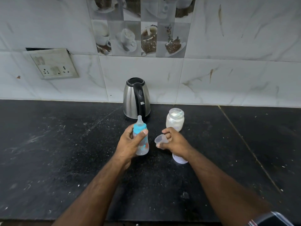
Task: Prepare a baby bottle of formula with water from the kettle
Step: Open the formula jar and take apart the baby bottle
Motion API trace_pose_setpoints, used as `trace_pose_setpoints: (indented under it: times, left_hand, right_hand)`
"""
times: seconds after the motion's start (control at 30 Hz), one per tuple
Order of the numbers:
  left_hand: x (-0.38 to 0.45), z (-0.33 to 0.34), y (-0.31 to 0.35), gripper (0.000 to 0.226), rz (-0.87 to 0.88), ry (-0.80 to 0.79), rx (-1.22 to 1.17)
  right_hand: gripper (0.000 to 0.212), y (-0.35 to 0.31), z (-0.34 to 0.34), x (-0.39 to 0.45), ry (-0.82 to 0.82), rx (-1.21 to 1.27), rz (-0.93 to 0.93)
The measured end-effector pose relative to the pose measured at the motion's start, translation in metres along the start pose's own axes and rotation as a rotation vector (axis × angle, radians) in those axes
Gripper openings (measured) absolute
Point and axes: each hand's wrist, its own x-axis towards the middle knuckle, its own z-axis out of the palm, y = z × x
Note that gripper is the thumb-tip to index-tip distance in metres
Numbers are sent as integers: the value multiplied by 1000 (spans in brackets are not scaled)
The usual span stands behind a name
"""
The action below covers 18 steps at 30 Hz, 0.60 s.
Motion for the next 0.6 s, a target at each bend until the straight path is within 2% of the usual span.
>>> trace_pose_setpoints:
  times: [0.07,0.13,0.27,0.37,0.5,0.53,0.6]
  left_hand:
    - [2,-1,-7,49,-24,16,3]
    - [4,-2,-13,44,-47,24,11]
    - [5,-3,-22,51,-90,30,37]
    - [6,-2,-27,53,-101,3,22]
    - [9,-2,-29,55,-91,-13,32]
    - [9,-2,-29,53,-82,-15,37]
    - [10,-2,-28,46,-57,-32,35]
  right_hand:
    - [64,7,11,1,-21,-140,-33]
    - [57,9,17,4,-23,-245,-46]
    - [63,9,20,10,-81,-369,-18]
    - [69,11,21,14,-103,-382,-5]
    - [89,6,14,14,-202,-425,8]
    - [88,2,9,14,-198,-408,1]
    - [71,-14,-4,14,-114,-243,-33]
